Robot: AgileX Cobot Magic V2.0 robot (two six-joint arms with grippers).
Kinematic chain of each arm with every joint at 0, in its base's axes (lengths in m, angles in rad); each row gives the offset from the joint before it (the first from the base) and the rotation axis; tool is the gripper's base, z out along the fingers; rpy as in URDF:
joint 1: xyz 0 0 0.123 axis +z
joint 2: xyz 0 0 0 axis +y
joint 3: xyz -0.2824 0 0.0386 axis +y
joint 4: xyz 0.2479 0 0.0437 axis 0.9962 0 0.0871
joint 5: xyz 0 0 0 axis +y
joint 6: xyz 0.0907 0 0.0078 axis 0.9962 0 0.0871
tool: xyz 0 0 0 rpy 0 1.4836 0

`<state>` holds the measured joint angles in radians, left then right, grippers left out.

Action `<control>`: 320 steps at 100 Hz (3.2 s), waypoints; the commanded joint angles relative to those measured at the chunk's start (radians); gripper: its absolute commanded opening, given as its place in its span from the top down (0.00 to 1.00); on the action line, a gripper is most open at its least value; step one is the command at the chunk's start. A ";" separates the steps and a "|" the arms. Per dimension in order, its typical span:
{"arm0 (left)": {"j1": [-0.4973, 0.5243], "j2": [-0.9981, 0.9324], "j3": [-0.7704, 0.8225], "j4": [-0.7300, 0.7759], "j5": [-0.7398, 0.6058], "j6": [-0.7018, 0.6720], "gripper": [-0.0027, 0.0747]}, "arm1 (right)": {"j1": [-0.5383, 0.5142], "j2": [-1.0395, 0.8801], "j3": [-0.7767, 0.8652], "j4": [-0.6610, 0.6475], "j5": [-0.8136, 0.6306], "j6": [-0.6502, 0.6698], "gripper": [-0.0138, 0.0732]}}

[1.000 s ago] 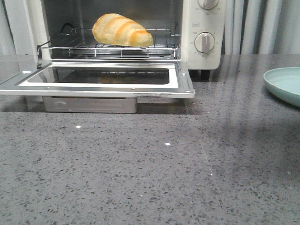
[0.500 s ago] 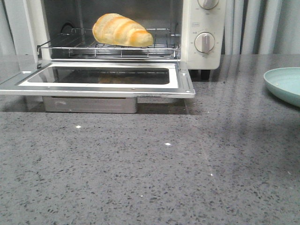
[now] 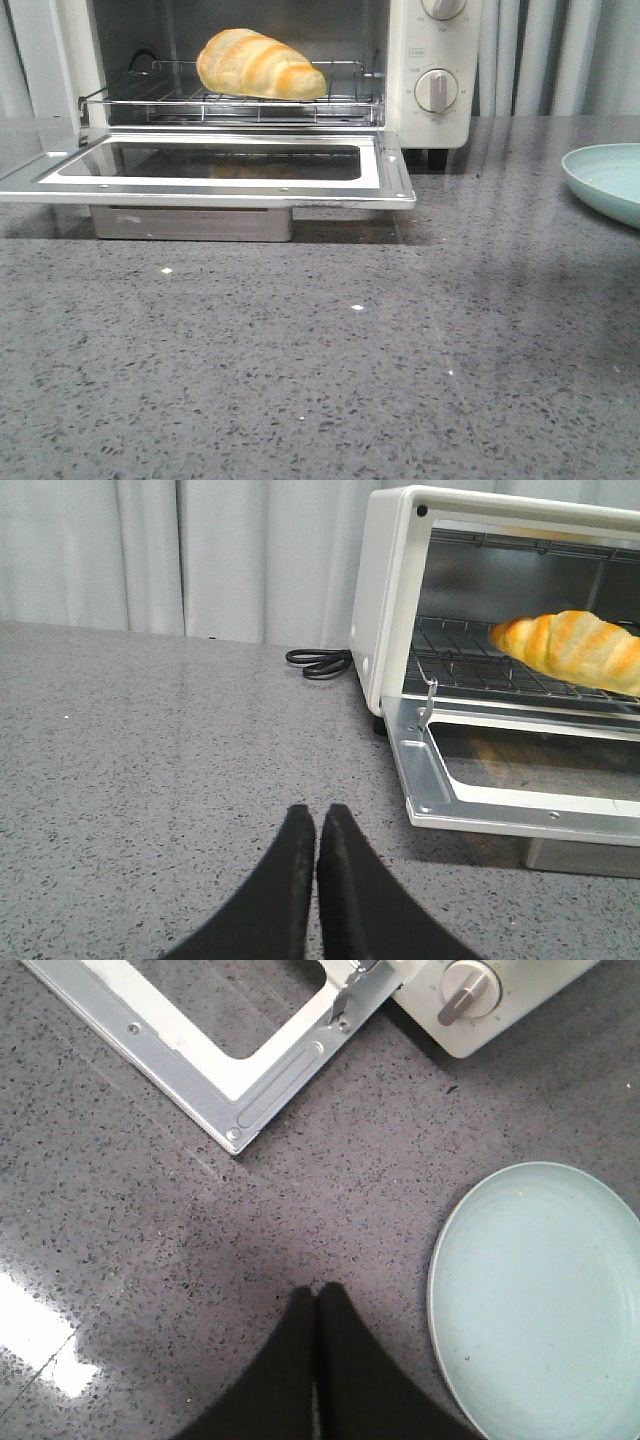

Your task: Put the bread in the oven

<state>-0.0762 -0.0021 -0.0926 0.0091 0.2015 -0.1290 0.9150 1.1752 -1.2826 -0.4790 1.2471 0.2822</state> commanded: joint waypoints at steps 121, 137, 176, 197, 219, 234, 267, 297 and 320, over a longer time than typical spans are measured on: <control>0.001 -0.026 -0.028 -0.009 -0.083 -0.002 0.99 | -0.584 -0.520 0.808 0.338 -1.085 0.003 0.92; 0.001 -0.026 -0.028 -0.009 -0.083 -0.002 0.99 | -0.667 -0.647 0.926 0.384 -1.163 0.003 0.92; 0.001 -0.026 -0.028 -0.009 -0.083 -0.002 0.99 | -0.812 -0.895 1.107 0.425 -1.213 0.003 0.92; 0.001 -0.026 -0.028 -0.009 -0.083 -0.002 0.99 | -0.854 -0.975 1.157 0.425 -1.213 0.003 0.92; 0.001 -0.026 -0.028 -0.009 -0.083 -0.002 0.99 | -0.936 -1.033 1.187 0.425 -1.206 -0.015 0.92; 0.001 -0.026 -0.028 -0.009 -0.083 -0.002 0.99 | -0.979 -1.074 1.208 0.425 -1.196 -0.082 0.92; 0.001 -0.026 -0.028 -0.009 -0.083 -0.002 0.99 | -1.038 -1.160 1.300 0.425 -1.172 -0.146 0.92; 0.001 -0.026 -0.028 -0.009 -0.083 -0.002 0.99 | -1.038 -1.177 1.318 0.417 -1.067 -0.233 0.92; 0.001 -0.026 -0.028 -0.009 -0.083 -0.002 0.99 | -1.038 -1.177 1.318 0.412 -1.020 -0.235 0.92</control>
<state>-0.0762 -0.0021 -0.0926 0.0091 0.2015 -0.1290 -0.1155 -0.0077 0.0105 -0.0560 0.2745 0.0591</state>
